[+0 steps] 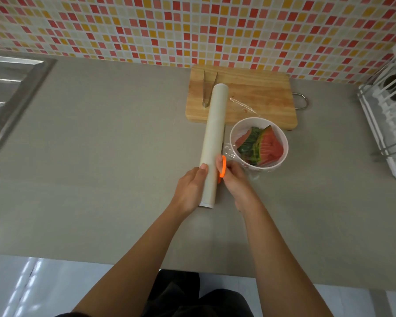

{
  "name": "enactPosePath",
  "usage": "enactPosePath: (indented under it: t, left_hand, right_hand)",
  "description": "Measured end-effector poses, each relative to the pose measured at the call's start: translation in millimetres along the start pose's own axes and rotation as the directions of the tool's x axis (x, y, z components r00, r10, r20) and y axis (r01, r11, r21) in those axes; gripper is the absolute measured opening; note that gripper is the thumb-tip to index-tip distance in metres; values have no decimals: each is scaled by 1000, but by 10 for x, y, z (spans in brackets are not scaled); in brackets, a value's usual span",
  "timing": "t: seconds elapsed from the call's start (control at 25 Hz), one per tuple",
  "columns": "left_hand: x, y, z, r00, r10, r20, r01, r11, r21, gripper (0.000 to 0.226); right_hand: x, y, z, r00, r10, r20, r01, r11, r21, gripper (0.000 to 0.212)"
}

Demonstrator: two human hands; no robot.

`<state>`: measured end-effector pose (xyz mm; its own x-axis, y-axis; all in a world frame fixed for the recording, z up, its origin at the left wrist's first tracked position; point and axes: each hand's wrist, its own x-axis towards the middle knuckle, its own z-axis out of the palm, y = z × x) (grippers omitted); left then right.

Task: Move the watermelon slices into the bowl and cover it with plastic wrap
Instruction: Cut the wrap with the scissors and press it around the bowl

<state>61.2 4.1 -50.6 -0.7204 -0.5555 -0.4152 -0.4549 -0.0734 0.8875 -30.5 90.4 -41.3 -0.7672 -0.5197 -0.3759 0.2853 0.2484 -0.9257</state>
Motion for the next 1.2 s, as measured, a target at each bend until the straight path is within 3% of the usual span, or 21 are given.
enactPosePath:
  t: [0.24,0.36,0.52,0.72,1.0,1.2]
  left_hand:
    - [-46,-84,-59,999,25,40,-24,1000,-18,42]
    - [-44,-65,-116,992,63,111,-71,995,64,50]
    - [203,198,-251,992,122,-20,-121,990,75,46]
    - [726,629,-207,991,-27,131,17,997,77,51]
    - [846,586,-302,996,-3,88,5,1000,-25,37]
    - [789,540,-323,997,16,71,-14,1000,-22,34]
  right_hand:
    - [17,64,59,997,77,-23,-75,994,81,28]
    - [27,103,72,997,74,-31,-69,988,136,28]
    - [48,126,56,1000,16,-10,-15,988,156,18]
    - [43,128,68,999,40,-11,-37,986,161,17]
    - [-72,229,160,994,84,-72,-77,993,92,46]
    - [0,149,232,988,151,-14,-148,983,111,46]
